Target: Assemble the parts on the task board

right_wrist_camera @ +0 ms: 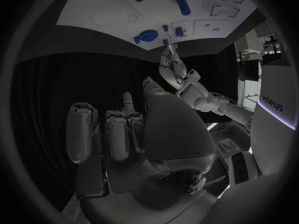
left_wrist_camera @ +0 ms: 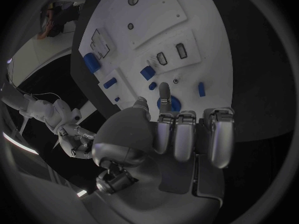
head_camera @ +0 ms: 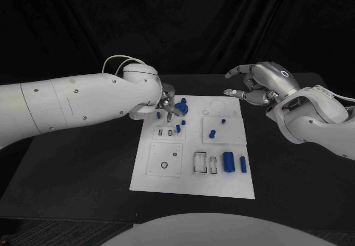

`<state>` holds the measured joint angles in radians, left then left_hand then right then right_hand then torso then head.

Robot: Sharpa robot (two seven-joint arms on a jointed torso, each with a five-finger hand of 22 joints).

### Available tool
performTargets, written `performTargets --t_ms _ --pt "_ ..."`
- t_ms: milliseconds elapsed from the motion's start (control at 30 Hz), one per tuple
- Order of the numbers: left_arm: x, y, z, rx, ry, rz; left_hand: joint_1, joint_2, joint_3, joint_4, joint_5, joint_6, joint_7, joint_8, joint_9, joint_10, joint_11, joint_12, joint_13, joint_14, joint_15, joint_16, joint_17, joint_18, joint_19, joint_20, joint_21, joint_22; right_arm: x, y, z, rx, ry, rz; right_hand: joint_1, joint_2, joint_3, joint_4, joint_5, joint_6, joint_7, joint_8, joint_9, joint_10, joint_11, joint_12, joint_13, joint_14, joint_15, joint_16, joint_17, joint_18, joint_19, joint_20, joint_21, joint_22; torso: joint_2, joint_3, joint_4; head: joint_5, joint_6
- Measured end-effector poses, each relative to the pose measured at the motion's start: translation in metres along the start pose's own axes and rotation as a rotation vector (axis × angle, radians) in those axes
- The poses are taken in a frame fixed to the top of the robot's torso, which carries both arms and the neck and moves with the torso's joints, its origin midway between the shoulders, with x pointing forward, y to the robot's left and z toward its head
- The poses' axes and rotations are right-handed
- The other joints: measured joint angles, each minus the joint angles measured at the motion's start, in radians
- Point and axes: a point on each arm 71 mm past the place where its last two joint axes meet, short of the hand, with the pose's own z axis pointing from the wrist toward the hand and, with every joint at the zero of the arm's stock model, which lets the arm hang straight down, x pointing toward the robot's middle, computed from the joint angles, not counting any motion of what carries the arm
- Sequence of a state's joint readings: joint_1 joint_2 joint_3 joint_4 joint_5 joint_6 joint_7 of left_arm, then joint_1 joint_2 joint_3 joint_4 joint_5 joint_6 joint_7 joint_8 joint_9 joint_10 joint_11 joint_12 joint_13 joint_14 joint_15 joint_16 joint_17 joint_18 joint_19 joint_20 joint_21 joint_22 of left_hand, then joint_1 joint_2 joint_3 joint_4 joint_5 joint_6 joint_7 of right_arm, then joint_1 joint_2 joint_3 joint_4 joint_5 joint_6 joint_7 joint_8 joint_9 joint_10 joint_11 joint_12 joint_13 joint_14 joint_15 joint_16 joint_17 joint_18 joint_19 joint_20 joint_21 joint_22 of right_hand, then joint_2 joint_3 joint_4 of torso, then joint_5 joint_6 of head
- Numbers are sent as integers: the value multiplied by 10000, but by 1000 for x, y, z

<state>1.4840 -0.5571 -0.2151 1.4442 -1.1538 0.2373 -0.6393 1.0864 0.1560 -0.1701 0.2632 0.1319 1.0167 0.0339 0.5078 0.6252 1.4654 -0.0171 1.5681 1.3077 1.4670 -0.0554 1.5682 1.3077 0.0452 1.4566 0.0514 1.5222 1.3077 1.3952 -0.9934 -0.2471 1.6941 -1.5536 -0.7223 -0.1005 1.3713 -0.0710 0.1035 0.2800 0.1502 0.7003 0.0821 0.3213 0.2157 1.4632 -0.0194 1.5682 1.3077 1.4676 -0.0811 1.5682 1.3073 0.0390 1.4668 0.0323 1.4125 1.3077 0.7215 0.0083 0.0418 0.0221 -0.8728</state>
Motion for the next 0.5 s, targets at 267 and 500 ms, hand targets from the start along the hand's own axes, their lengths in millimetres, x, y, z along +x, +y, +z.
performTargets --t_ms 267,500 --pt "5 -2 2 57 95 8 0 0 108 -53 165 0 0 -110 114 0 0 0 0 -37 -36 0 0 0 -71 2 -49 -1 2 -1 0 49 34 45 0 0 0 0 40 0 0 0 0 0 0 0 -1 0 0 0 0 1 0 0 0 -1 -9 6 0 -16 -1" --pt "8 -5 5 137 176 16 0 0 136 -81 203 -1 0 -150 158 0 1 0 -1 -37 -36 0 -1 0 -107 -34 -99 -1 3 -1 -1 89 69 64 0 0 -27 27 40 21 -21 0 -5 35 35 0 -2 0 0 0 0 0 0 0 0 -1 -20 4 5 -2 -1"
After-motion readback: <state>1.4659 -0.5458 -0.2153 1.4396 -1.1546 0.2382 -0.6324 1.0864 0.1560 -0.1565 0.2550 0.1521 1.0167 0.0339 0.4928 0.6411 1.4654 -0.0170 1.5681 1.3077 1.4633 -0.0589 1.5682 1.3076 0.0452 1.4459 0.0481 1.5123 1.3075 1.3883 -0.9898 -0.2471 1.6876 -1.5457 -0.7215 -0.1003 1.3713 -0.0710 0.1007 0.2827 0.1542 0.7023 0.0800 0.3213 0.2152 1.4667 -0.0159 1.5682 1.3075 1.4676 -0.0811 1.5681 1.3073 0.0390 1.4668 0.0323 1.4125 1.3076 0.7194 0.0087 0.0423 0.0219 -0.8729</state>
